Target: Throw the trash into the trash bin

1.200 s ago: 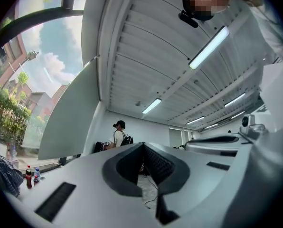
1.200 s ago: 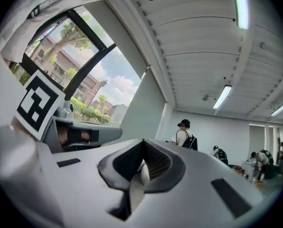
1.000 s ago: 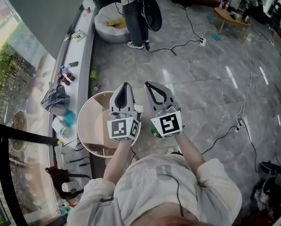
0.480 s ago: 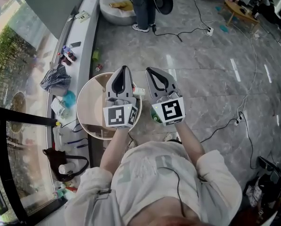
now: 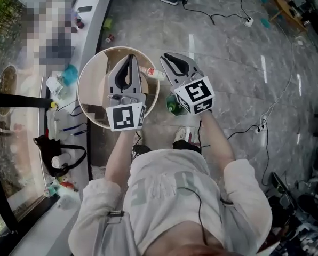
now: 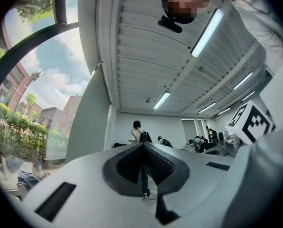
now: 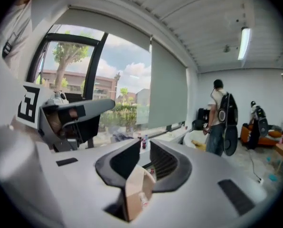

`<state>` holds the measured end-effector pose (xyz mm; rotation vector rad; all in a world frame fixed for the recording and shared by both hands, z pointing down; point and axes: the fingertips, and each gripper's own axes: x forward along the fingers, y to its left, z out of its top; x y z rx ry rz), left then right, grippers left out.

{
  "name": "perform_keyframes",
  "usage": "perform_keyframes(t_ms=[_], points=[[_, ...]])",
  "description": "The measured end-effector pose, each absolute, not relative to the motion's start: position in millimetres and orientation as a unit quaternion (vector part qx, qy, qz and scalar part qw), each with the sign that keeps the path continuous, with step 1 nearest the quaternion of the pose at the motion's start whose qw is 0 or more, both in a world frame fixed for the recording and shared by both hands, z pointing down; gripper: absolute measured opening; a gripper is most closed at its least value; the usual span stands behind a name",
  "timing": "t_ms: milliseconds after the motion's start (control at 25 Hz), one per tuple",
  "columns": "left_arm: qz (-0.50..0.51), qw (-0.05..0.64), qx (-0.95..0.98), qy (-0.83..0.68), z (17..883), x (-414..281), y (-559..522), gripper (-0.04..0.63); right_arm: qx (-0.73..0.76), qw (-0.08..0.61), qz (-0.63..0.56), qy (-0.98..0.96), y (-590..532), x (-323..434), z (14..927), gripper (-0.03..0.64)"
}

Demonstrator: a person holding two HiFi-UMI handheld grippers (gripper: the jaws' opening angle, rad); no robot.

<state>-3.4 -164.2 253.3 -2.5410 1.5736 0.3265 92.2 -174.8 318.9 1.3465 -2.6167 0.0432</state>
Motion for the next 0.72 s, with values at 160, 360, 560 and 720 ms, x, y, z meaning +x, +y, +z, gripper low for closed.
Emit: perform_keyframes(t_ms=[160,360,560,720], points=[[0.085,0.032,-0.820,0.565,313,-57,-196,0.012,0.354,0.212,0.102,-0.905,-230,41,431,0.256],[0.047,0.007,-0.800,0.598,409,-112,-222,0.012,0.278,0.348,0.141,-0.884,-288,-8,597,0.265],[0.011,-0.054,-0.770,0.636,502,-159,-215,0.012,0.210,0.530,0.183,-0.801,-311,-13,762,0.265],[-0.012,-0.085,-0.764,0.639,544,-175,-196,0.012,0.199,0.584,0.183,-0.766,-323,-7,821,0.264]])
